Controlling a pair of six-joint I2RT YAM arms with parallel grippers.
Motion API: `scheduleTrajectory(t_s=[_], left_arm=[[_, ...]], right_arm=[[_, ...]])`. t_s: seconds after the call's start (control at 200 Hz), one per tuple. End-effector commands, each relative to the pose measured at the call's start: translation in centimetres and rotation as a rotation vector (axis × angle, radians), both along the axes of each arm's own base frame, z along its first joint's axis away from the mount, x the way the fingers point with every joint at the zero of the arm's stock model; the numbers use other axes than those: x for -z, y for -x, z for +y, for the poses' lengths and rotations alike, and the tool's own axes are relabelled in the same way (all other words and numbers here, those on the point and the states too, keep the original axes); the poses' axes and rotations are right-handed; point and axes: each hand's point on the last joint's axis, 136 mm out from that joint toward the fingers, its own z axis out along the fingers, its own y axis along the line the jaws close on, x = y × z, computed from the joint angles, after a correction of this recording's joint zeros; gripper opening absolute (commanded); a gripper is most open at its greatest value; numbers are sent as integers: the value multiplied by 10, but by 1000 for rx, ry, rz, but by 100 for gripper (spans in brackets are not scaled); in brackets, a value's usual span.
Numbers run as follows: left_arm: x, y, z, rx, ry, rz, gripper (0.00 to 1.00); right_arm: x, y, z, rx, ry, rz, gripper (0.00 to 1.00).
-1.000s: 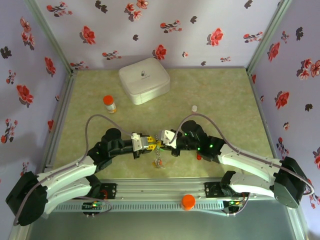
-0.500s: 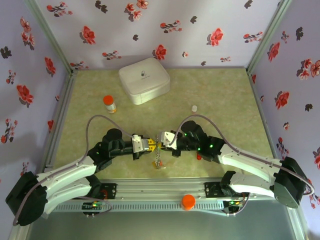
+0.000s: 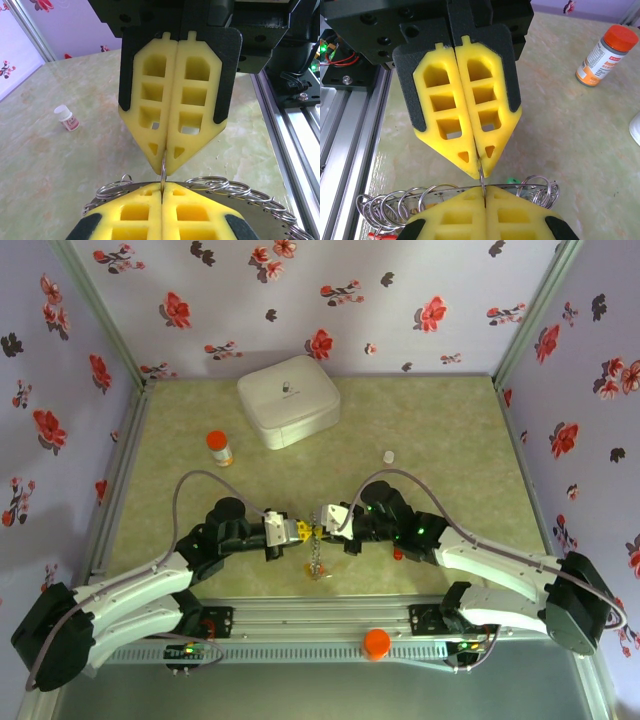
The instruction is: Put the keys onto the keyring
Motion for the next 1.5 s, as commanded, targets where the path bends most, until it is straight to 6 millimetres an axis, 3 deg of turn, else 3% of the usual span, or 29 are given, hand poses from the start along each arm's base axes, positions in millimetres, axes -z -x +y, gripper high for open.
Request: scheduleTrajectory(t_s=[0.0,0.13,0.19,0.295,0.625,0.73,0.965,1.07,1.21,1.34,1.495], left_arm=[[-14,3,-4,25,32,-46,0],[-14,3,-5,27,32,-48,0],[-13,3,-5,26,30,-46,10],[-13,3,-6,29,29,-45,13],[-15,3,-7,29,34,-51,0],[-15,1,-5,16,35,-54,0],[-28,-23,1,-154,102,-23,0],[-42,-50,7,-327,183,43,0],[-64,-85,17,-550,312,120,0],[-77,-104,19,-667,392,156,0],[-80,-106,5,-679,408,61,0]], right_arm=[[-24,0,8,-27,-55,-34,0],[-23,0,7,-27,-50,-29,0],[-23,1,8,-34,-51,-26,0],[-26,1,10,-37,-58,-26,0],[-24,-1,11,-30,-56,-17,0],[-25,-6,5,22,-64,-15,24],[-45,-23,-25,242,-164,80,38],[-65,-47,-40,498,-291,226,40],[-79,-77,-59,896,-400,583,36],[-92,-79,-45,988,-342,794,36],[-99,-88,-32,1058,-353,923,40]])
